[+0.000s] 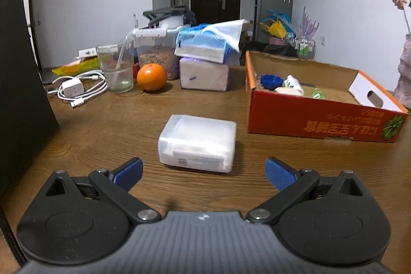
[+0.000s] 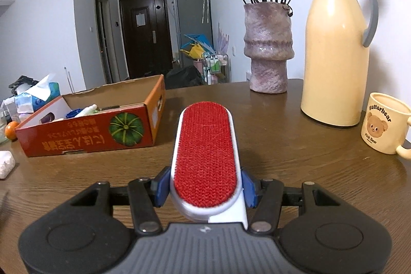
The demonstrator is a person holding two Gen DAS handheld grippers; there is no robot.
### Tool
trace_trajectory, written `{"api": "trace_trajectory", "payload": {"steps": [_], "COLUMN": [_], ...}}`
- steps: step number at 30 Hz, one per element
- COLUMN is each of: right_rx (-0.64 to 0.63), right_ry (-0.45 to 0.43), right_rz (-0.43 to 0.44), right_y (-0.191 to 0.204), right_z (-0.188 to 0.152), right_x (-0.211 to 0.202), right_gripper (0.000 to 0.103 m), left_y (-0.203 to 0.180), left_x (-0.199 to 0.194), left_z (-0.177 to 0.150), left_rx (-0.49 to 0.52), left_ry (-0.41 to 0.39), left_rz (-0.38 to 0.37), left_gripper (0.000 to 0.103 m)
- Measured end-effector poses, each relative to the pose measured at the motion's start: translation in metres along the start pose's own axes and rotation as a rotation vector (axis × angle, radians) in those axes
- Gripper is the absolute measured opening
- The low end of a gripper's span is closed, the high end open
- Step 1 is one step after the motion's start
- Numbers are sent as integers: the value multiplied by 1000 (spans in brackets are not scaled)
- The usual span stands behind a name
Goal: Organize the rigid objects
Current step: 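Close the right tool on the red lint roller while the left tool closes on the translucent plastic box, then carry the lint roller in the right tool while the left tool carries the plastic box to the box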
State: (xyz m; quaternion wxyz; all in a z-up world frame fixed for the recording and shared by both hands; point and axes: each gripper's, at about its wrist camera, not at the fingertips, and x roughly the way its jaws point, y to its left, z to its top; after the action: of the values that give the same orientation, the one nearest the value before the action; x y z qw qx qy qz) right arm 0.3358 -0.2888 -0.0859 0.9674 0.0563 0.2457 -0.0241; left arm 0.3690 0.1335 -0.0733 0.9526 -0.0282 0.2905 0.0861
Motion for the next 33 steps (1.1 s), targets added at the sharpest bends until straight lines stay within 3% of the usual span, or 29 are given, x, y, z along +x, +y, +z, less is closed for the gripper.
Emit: {"api": "trace_trajectory", "payload": {"steps": [16,29,33], "right_rx": [-10,2,4], "right_ry": [5,20,20], "right_rz": [-4,-12,-12], "right_y": [27,28,28], "right_z": [-5,-6,-6], "right_x": [5,11,11], "right_gripper": [55,55,55], "left_y": [11,14,16], "left_x": [90,94,93], "left_z": [15,15,15], "left_rx": [9,4,-16], "left_ry": [167,135,136], "left_rz": [-9,-4,35], "left_gripper": [103,103,103]}}
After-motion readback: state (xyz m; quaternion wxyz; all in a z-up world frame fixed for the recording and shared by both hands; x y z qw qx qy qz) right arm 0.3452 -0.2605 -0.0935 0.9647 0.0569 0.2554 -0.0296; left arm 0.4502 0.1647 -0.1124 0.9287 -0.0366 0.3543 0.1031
